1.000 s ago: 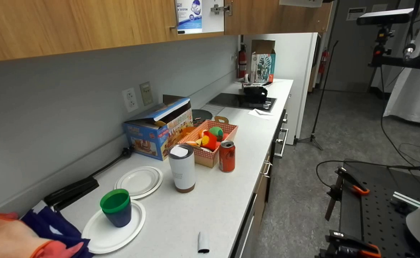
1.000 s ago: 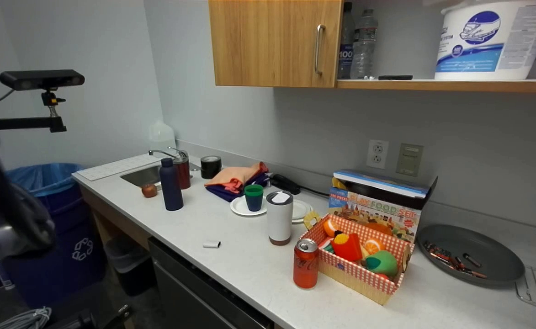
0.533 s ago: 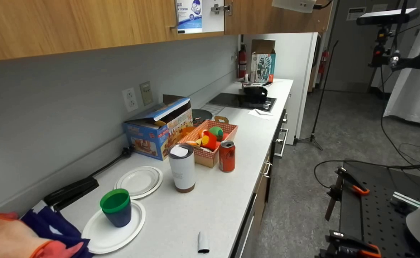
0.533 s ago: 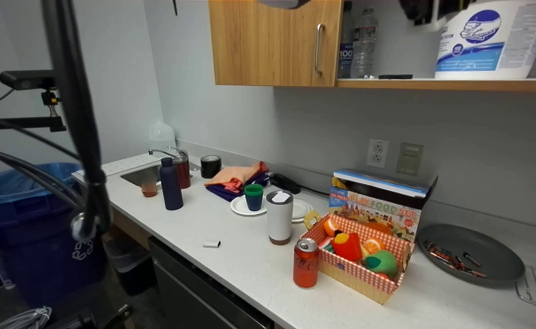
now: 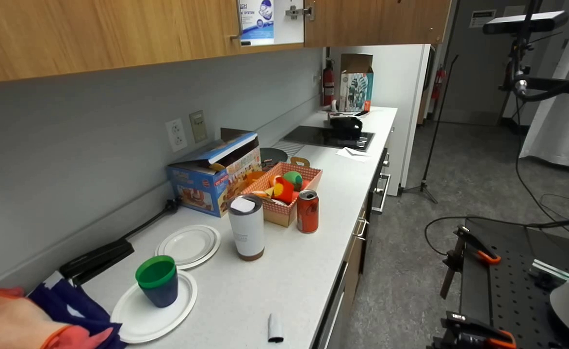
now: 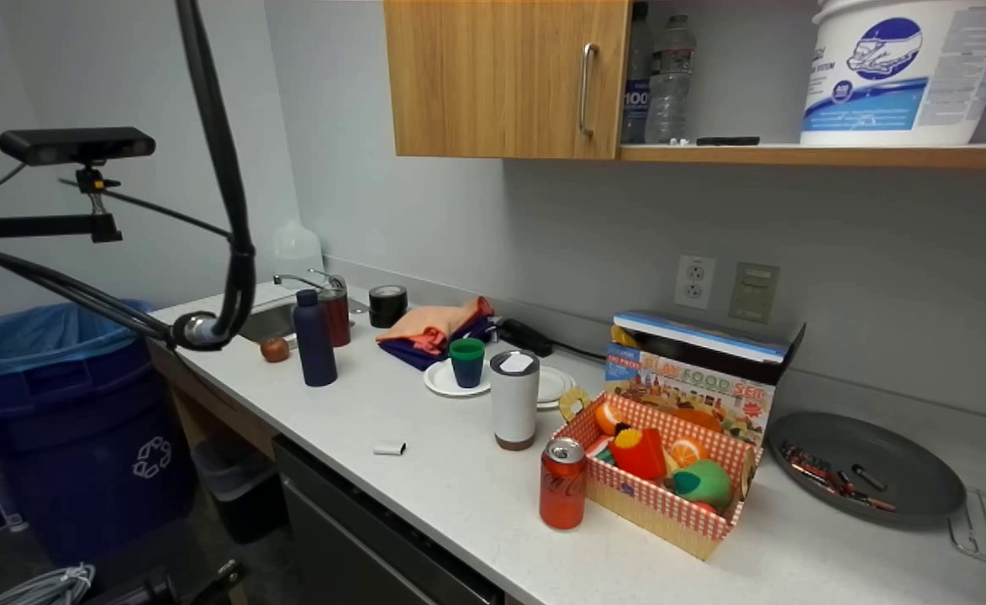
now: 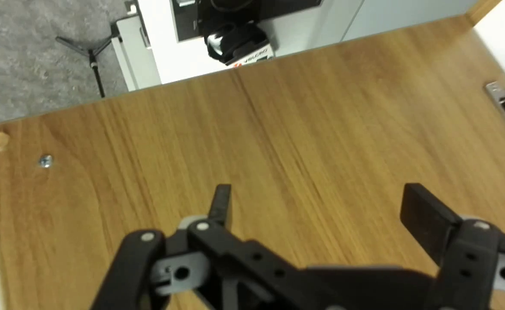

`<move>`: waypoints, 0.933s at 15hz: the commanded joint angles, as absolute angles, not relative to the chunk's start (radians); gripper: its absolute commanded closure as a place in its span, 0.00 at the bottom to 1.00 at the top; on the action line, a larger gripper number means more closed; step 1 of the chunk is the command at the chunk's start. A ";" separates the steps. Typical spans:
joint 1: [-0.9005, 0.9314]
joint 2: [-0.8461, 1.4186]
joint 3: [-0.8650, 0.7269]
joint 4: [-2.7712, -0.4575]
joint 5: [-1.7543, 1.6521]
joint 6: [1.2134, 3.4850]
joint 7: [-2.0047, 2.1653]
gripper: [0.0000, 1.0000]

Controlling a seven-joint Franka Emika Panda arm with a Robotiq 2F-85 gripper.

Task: Open the cupboard door

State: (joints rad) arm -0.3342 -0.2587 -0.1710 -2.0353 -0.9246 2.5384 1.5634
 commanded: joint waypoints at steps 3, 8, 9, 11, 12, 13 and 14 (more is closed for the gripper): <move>-0.262 -0.348 -0.199 -2.012 -0.587 2.531 1.249 0.00; -0.274 -0.446 -0.174 -1.970 -0.358 2.434 1.033 0.00; -0.281 -0.460 -0.169 -1.964 -0.331 2.408 1.008 0.00; -0.285 -0.489 -0.168 -1.954 -0.275 2.348 0.952 0.00; -0.291 -0.502 -0.165 -1.950 -0.259 2.322 0.935 0.00; -0.291 -0.519 -0.167 -1.945 -0.237 2.291 0.911 0.00; -0.294 -0.531 -0.168 -1.938 -0.220 2.265 0.895 0.00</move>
State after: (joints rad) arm -0.2795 -0.4940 -0.1758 -1.9626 -0.2906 2.3479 0.9701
